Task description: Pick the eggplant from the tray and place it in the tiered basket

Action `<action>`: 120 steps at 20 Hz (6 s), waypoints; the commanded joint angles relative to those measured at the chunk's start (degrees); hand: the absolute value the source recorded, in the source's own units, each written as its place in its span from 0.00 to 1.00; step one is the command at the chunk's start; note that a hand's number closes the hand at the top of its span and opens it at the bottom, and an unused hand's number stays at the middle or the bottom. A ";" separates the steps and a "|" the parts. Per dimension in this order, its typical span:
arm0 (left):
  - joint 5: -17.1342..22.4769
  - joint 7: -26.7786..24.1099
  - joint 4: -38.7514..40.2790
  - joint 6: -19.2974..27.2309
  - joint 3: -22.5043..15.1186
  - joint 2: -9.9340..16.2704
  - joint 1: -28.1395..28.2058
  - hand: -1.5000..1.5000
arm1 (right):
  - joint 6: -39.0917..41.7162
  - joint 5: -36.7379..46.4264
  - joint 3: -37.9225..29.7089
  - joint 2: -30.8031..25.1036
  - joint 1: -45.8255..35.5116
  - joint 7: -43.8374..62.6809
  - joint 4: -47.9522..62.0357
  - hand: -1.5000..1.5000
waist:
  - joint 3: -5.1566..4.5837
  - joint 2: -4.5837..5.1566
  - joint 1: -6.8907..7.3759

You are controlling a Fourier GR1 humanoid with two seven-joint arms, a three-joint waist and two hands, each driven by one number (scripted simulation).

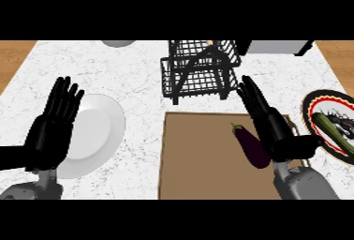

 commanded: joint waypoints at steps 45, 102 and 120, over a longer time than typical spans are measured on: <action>-19.40 3.34 8.18 8.82 -9.57 -4.22 -5.91 0.50 | 84.12 5.00 -16.42 -22.86 -25.96 11.25 -7.78 0.00 | 1.03 2.31 1.26; -24.84 3.21 5.83 5.40 -6.54 -7.77 -2.20 0.50 | 47.44 59.03 10.97 -28.81 -23.34 -35.76 13.64 0.00 | 0.93 2.05 0.80; -26.39 3.33 4.92 5.25 -6.95 -11.11 -0.47 0.50 | 47.59 65.05 14.52 -21.75 -22.71 -32.27 16.91 0.00 | 0.93 2.03 0.86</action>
